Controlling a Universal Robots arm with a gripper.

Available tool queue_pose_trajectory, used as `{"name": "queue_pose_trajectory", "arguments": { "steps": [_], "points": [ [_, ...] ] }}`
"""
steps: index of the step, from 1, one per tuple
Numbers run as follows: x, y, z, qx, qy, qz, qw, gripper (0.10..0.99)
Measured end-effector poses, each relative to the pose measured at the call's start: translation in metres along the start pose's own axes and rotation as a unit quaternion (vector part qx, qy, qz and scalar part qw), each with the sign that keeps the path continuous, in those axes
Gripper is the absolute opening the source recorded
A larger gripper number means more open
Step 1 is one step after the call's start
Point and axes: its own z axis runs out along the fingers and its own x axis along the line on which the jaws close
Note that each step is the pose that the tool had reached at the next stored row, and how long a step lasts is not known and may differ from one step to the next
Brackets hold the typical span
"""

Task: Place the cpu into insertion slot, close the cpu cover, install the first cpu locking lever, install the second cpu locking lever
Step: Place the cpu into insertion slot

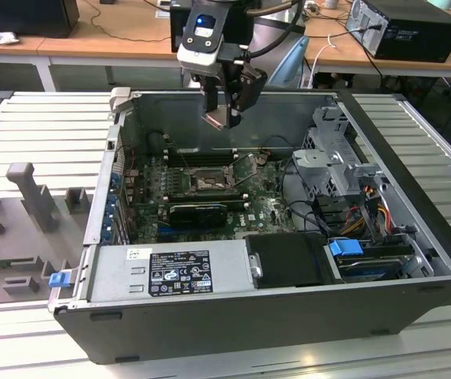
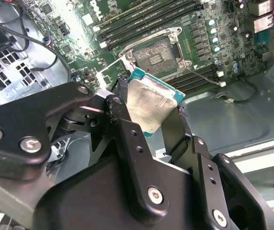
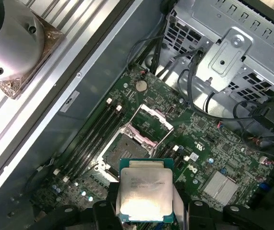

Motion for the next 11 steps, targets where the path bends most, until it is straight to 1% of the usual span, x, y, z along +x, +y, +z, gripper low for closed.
{"name": "queue_pose_trajectory", "arguments": {
  "steps": [6, 8, 11],
  "points": [
    [0.0, 0.0, 0.0004, -0.0003, -0.0023, 0.025, 0.9997, 0.525],
    [0.0, -0.0001, 0.0006, -0.0005, -0.0037, 0.038, 0.9993, 0.525],
    [0.0, -0.0001, 0.0011, -0.0007, -0.0059, 0.062, 0.998, 0.525]
  ]
}}
